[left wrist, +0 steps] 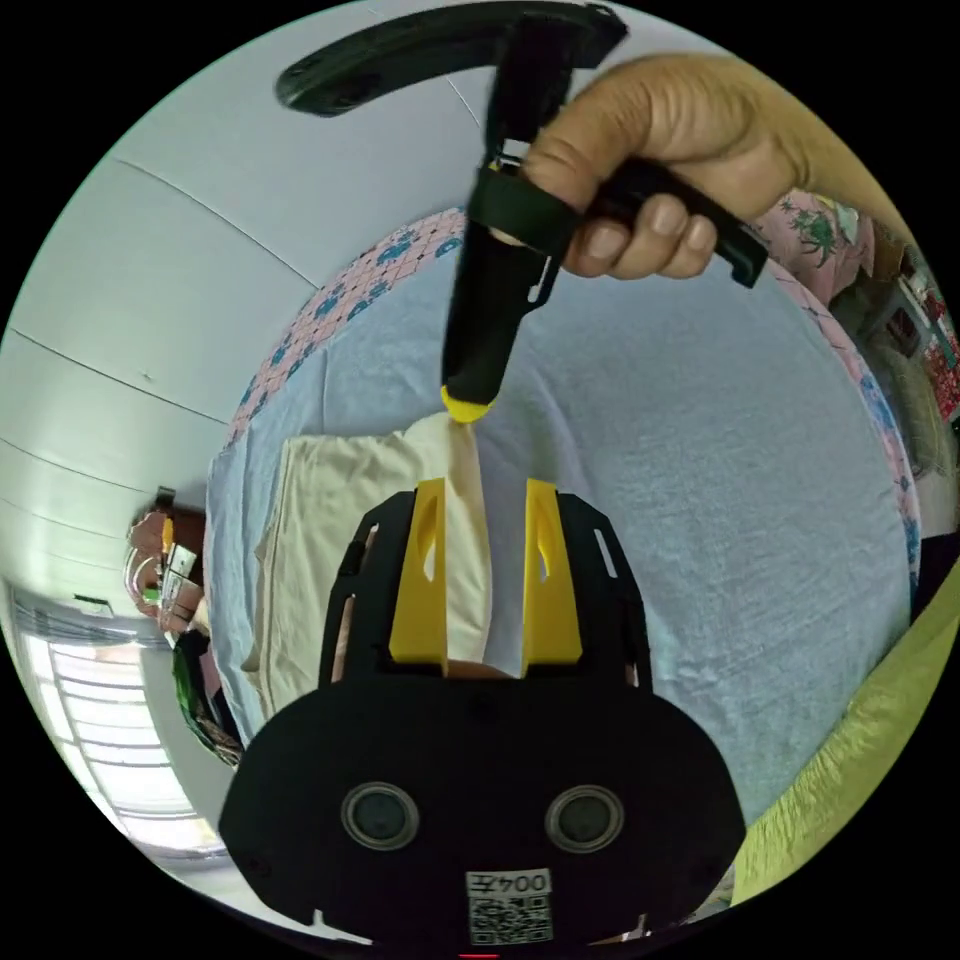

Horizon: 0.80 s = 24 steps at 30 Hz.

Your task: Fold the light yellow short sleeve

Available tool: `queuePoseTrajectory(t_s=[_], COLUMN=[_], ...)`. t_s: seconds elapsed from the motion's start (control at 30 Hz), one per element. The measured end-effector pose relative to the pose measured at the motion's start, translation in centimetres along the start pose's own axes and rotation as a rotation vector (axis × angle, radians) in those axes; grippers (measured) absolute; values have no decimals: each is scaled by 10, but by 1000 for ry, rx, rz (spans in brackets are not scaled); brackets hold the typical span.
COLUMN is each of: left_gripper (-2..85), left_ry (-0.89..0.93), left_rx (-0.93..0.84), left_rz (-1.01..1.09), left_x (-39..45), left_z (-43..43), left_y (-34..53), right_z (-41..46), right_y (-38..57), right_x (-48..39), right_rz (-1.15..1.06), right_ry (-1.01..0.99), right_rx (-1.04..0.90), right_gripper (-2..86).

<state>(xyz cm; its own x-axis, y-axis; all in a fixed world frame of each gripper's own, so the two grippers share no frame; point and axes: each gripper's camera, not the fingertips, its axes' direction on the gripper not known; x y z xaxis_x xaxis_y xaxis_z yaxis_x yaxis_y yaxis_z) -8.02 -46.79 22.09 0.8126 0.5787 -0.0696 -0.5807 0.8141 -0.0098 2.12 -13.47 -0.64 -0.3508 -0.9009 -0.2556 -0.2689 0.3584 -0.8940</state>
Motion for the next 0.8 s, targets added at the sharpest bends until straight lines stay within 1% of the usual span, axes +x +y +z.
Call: queuePoseTrajectory(t_s=[0.1, 0.17, 0.2, 0.27, 0.3, 0.33, 0.37, 0.43, 0.6, 0.8], left_gripper=[45, 26, 23, 16, 15, 13, 12, 11, 10, 10], left_ry=[-22, 25, 31, 38, 45, 52, 62, 76, 69, 86], left_rx=[-18, 20, 34, 74, 81, 96, 112, 130, 170, 206], left_rz=[-141, -265, -292, -377, -395, -426, -461, -505, -569, -670], left_x=[-18, -39, -44, -60, -63, -70, -78, -88, -107, -126], left_z=[0, -12, -16, -30, -33, -38, -43, -50, -65, -77], left_y=[-9, -1, 2, 16, 20, 27, 35, 48, 82, 134], right_z=[-7, -11, -13, -13, -11, -3, 10, 32, 82, 122], right_y=[-13, -21, -22, -32, -35, -43, -53, -73, -135, -217], right_x=[13, 33, 41, 79, 89, 109, 127, 148, 172, 165], right_rz=[-17, 15, 37, 128, 150, 204, 266, 336, 438, 399], right_ry=[-100, -154, -178, -355, -407, -514, -621, -726, -768, -632], right_rx=[18, 40, 57, 129, 145, 172, 174, 150, 78, 15], right_gripper=[29, 41, 58, 114, 125, 145, 158, 166, 170, 154])
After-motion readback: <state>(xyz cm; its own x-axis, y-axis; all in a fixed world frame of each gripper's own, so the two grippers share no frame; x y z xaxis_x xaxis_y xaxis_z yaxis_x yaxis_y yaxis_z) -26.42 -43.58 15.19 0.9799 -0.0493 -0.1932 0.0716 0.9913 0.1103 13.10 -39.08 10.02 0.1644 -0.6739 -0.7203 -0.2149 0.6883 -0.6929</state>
